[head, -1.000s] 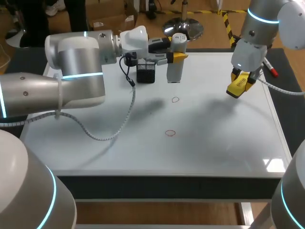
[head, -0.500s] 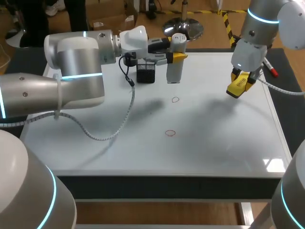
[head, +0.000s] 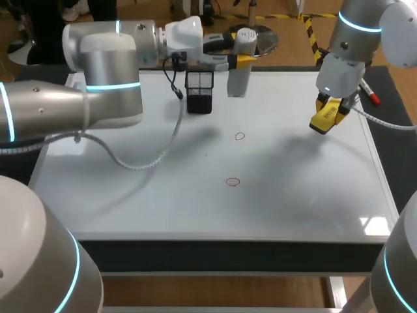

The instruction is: Pick up the inspection probe, press it on each red-marked spot on the whiteboard one by one, put down the probe, pick up the eraser, and wipe off all the red marks.

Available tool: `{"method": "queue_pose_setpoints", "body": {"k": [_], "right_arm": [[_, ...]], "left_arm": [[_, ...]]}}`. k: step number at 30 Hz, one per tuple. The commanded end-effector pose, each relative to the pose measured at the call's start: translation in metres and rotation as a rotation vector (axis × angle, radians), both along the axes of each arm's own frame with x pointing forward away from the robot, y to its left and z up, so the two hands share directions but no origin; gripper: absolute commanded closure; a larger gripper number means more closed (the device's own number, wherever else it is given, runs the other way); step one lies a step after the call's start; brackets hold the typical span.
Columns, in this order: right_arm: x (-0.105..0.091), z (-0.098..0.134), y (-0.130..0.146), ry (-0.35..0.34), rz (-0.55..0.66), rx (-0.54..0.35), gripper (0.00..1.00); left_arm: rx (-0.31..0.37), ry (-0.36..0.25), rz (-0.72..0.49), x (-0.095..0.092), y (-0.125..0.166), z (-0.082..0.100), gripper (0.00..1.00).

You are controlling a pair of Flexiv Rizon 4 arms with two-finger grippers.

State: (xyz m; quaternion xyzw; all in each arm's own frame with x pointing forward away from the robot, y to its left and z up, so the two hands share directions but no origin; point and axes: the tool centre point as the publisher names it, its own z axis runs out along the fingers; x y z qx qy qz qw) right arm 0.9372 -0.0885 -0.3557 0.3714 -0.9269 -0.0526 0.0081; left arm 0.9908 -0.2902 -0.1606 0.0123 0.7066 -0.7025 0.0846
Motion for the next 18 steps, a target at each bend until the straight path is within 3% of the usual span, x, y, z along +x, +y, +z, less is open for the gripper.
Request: {"method": "queue_pose_setpoints", "body": {"k": [1,9,18], "right_arm": [[0.001,0.001,-0.001,0.002,0.002,-0.004,1.0],[0.001,0.001,-0.001,0.002,0.002,-0.004,1.0],[0.001,0.001,-0.001,0.002,0.002,-0.004,1.0]], "left_arm": [[0.021,0.01,-0.07,0.026,-0.006,0.009,1.0],[0.025,0.04,-0.059,0.06,-0.015,0.009,1.0],[0.001,0.085,-0.049,0.08,-0.02,0.009,1.0]]}}
